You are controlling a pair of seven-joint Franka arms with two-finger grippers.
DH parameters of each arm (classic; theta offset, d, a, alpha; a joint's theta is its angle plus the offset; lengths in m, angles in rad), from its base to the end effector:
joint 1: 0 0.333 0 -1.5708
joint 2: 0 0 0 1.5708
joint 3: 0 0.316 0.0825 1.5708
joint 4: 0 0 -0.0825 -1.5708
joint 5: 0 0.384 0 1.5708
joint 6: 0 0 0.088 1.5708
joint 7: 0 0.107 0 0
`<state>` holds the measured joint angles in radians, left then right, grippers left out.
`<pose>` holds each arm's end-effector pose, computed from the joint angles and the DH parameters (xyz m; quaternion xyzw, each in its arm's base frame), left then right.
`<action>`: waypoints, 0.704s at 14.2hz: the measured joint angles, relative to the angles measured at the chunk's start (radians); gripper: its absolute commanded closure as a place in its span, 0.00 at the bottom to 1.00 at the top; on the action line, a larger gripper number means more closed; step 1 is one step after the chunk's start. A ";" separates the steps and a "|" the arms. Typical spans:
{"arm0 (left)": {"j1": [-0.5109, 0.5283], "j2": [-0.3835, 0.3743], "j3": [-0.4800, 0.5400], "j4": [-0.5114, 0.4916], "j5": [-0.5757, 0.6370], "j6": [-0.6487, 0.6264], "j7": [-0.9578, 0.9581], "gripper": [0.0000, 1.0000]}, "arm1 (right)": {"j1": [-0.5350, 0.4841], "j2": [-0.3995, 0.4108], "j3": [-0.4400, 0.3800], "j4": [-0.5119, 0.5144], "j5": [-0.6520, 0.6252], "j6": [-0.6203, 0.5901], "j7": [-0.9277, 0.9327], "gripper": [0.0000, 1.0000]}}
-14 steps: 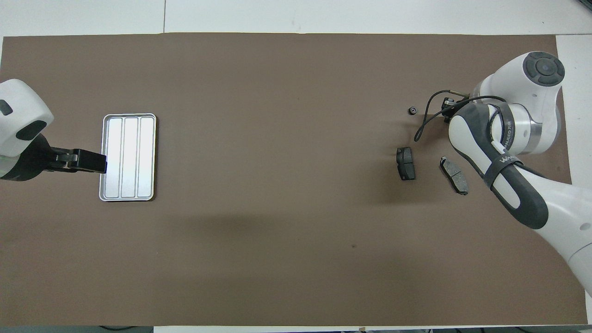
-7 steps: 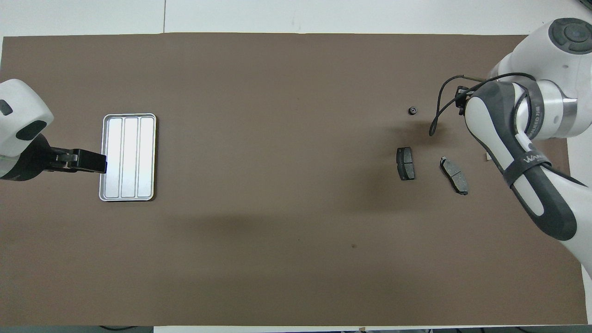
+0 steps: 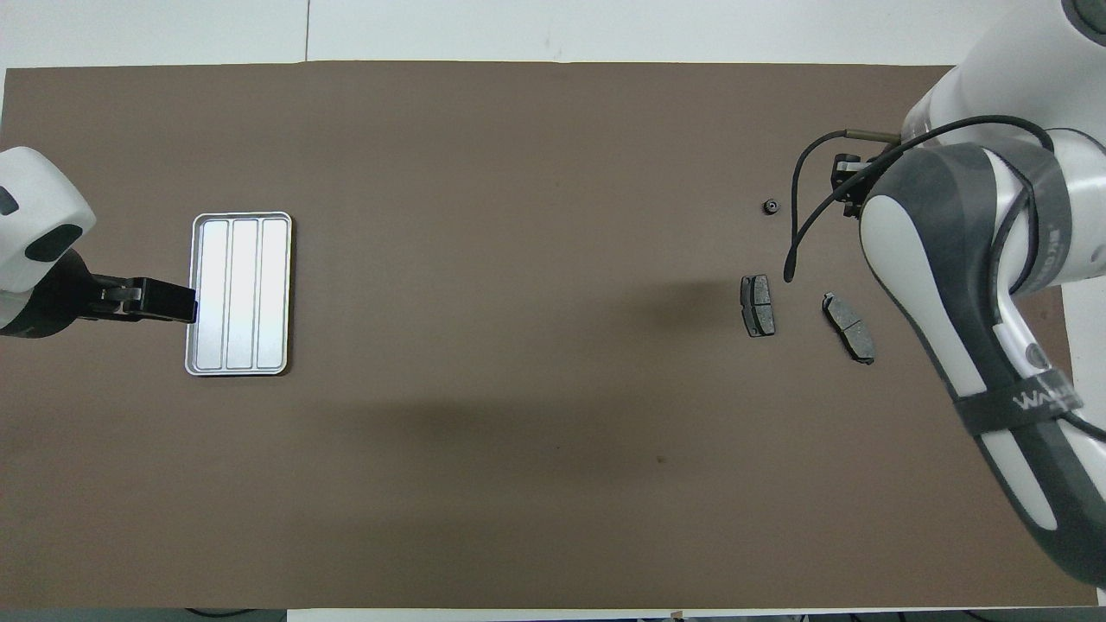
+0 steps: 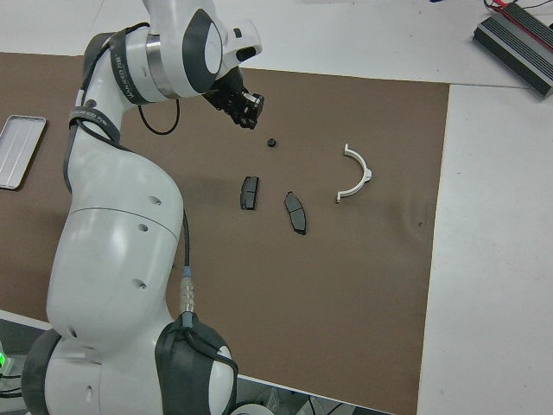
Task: Pick bearing gear from pile to tray
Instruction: 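Carry the bearing with the right gripper toward the table center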
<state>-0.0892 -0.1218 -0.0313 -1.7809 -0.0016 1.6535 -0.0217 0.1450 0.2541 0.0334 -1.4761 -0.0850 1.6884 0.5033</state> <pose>0.5168 -0.0636 0.5975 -0.9988 0.0492 0.0027 0.0013 0.6268 0.1024 0.5284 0.9868 -0.1562 -0.0069 0.0426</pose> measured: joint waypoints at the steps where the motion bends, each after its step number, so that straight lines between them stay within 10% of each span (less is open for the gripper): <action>1: 0.007 -0.001 0.004 0.000 0.000 0.000 -0.004 0.00 | 0.039 -0.015 0.005 0.000 0.026 -0.010 0.089 1.00; 10: 0.045 -0.028 0.010 -0.061 0.000 0.083 -0.007 0.00 | 0.376 -0.001 0.039 -0.090 0.122 0.132 0.675 1.00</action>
<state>-0.0439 -0.1493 -0.0211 -1.8415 -0.0016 1.7369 -0.0290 0.5211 0.2530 0.0725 -1.5660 0.0367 1.8209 1.1784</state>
